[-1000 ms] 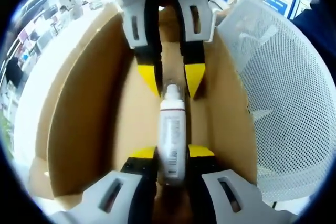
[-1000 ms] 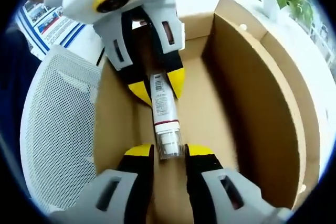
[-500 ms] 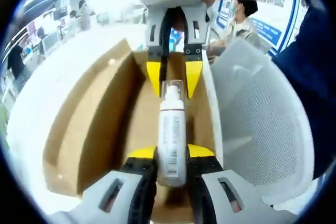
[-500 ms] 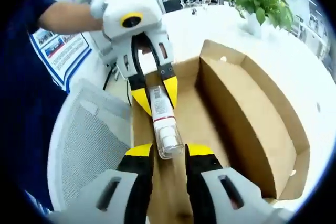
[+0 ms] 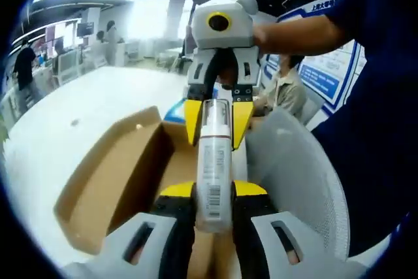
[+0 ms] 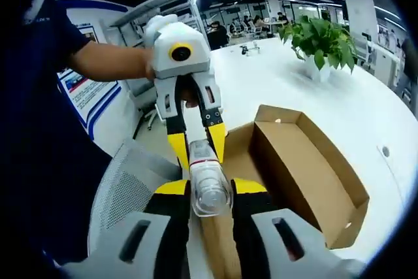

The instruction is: Operate the shoe box by opening the lid, removing the specified soft item, and placing it in the target area until the item is outside and the box remains undamaged.

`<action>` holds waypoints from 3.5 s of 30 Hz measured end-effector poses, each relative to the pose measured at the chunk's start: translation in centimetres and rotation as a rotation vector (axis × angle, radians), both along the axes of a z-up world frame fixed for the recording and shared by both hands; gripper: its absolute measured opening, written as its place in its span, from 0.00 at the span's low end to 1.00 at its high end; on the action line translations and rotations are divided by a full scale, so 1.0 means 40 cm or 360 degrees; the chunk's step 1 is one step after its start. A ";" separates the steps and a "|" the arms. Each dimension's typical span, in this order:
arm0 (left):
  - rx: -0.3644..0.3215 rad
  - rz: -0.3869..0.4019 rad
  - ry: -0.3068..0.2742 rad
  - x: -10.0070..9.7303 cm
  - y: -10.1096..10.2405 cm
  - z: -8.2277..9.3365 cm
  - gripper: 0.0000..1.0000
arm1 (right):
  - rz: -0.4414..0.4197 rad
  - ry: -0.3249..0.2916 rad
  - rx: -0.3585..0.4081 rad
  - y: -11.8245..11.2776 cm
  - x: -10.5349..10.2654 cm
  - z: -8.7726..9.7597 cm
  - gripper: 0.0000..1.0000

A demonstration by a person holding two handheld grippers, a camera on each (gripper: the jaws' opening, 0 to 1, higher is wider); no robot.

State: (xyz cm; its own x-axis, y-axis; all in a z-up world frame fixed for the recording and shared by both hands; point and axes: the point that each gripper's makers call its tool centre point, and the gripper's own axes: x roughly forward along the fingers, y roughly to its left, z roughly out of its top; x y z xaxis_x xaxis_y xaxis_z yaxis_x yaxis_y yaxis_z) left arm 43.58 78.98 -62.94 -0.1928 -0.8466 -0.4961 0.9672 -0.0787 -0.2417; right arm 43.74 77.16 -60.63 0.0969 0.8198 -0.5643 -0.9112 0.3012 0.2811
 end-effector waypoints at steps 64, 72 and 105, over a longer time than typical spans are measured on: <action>-0.0106 0.0587 -0.0253 0.014 0.137 0.048 0.26 | 0.0150 -0.0132 -0.0693 -0.177 0.022 -0.035 0.19; -0.0125 0.0699 -0.0252 -0.023 0.170 0.045 0.26 | 0.0187 -0.0162 -0.0813 -0.235 0.021 -0.022 0.19; -0.0161 0.0742 -0.0262 -0.132 0.078 0.021 0.26 | 0.0293 -0.0160 -0.1166 -0.475 -0.019 0.000 0.19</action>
State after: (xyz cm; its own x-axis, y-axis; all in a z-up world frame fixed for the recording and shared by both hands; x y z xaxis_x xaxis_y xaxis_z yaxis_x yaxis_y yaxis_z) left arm 38.32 82.11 -62.12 0.2913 -0.8693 -0.3994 0.9296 0.3558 -0.0964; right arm 42.97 58.16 -60.61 0.0747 0.2472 -0.9661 -0.9754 0.2197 -0.0192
